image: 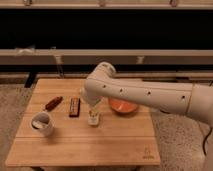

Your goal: Knock the bottle over

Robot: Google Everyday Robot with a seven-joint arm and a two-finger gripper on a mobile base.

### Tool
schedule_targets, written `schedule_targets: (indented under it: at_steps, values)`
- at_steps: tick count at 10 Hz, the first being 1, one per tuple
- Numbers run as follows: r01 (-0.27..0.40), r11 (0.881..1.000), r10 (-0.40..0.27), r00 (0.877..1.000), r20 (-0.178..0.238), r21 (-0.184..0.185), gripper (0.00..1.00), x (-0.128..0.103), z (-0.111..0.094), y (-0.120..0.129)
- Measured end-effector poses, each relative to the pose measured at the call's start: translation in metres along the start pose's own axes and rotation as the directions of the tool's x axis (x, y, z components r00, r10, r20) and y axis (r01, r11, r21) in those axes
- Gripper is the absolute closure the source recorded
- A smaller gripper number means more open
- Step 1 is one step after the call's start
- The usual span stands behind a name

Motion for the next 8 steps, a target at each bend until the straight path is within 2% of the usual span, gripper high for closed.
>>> schedule_targets:
  at_steps: [3,8]
  values:
    - [-0.007,1.0,0.007,1.0,0.031,0.003,0.2,-0.0113,0.0092,0.0077]
    - [-0.005,1.0,0.005,0.999,0.034,-0.001,0.2,-0.0126,0.0103,0.0088]
